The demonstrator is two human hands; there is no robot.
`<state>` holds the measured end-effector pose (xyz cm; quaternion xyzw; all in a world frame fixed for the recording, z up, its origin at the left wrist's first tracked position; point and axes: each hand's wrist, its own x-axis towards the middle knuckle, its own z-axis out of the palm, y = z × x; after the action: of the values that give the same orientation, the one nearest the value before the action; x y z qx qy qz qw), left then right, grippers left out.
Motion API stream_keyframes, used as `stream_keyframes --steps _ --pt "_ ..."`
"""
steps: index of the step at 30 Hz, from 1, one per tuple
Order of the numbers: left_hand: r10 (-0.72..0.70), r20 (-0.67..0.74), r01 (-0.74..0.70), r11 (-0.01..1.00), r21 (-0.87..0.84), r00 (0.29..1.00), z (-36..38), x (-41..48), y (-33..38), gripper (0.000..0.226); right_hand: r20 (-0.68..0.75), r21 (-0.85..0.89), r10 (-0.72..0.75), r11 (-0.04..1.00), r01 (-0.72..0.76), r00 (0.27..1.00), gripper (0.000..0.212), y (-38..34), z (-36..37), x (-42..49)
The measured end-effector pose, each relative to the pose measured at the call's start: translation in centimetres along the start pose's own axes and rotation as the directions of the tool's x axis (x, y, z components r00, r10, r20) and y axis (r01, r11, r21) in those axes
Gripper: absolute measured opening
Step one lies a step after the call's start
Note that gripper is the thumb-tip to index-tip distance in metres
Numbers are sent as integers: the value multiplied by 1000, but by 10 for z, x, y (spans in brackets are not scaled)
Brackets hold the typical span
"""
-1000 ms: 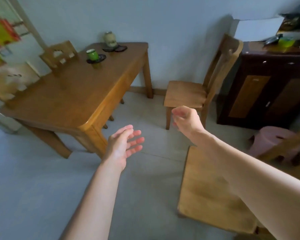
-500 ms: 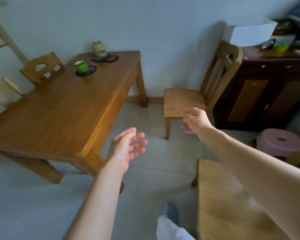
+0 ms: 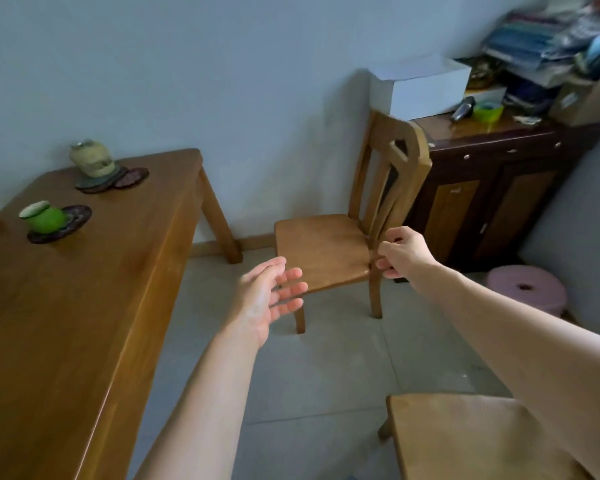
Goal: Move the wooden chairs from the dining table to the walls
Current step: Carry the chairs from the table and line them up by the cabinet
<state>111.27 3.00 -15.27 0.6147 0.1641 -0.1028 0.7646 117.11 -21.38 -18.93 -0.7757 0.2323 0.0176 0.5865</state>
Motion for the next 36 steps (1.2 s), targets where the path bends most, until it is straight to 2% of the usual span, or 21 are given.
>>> stream_keyframes --steps 11,18,21,27,29,33,36 --pt "-122 230 89 985 147 966 136 168 33 21 -164 -8 33 999 -35 986 51 -31 -60 123" --pt "-197 374 116 967 227 906 236 292 55 29 -248 -25 9 1000 -16 969 65 -50 -87 240" --pt "-262 417 153 949 277 870 281 349 63 36 -274 -43 27 998 -40 961 77 -51 -91 294" --pt "-381 446 274 918 286 810 372 442 58 61 -228 -100 97 987 -122 969 99 -45 -91 372" --pt "-410 445 306 907 288 796 393 461 50 67 -179 -147 94 982 -121 979 96 -42 -88 383" --pt "-486 414 383 870 310 769 416 488 32 66 -140 -265 62 959 -97 988 64 -32 -80 392" --pt "-501 351 345 840 420 791 423 497 24 64 -138 -354 35 932 -82 990 52 -35 -80 393"
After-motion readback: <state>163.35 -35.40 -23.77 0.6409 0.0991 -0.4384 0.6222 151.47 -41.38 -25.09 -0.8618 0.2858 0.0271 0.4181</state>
